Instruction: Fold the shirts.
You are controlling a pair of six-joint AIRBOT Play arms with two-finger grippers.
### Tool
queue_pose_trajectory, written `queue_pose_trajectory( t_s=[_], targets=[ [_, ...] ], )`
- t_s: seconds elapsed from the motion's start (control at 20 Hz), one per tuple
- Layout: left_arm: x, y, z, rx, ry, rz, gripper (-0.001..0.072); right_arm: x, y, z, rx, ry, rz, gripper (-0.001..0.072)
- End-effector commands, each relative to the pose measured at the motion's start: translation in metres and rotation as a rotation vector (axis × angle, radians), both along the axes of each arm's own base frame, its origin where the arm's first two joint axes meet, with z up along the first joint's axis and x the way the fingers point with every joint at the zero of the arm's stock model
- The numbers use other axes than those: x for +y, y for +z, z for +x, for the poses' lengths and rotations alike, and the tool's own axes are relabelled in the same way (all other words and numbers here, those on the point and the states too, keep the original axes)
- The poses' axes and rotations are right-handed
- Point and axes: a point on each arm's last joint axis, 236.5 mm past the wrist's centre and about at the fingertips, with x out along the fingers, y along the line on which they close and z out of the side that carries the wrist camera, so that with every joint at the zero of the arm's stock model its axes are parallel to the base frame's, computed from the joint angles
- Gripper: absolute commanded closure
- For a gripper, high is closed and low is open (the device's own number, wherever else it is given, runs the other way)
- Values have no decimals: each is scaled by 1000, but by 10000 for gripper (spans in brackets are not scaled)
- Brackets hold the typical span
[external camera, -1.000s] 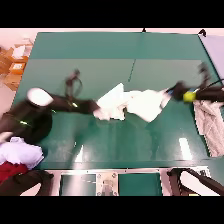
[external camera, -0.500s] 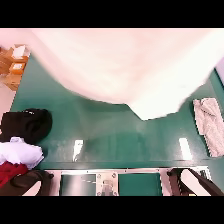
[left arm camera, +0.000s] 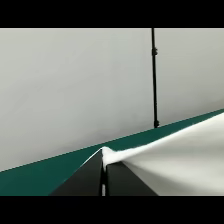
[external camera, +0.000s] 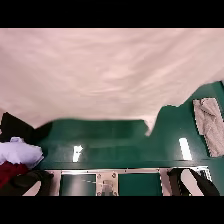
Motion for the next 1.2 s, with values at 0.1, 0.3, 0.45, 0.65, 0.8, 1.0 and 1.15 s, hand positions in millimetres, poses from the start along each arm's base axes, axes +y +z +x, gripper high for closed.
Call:
queue_pose_trajectory(
  t_s=[0.1,0.3,0.45,0.65,0.8,1.0,1.15],
  targets=[
    [14,-60,79,157,120,92,682,-24,-33,68,123,90,83,697],
    [-8,-180,192,460,106,180,682,-16,-145,181,408,223,96,697],
    [-27,-305,279,678,78,272,683,-14,-272,267,660,193,81,697],
    [-47,-460,353,848,49,294,683,0,-449,332,981,234,153,697],
    [-67,-527,372,909,8,220,682,2,-541,348,1150,232,256,697],
    [-36,-522,369,984,34,153,342,-24,-558,341,1225,198,364,350],
    [27,-488,346,1114,71,73,277,-62,-530,304,1278,201,381,350]
  ],
)
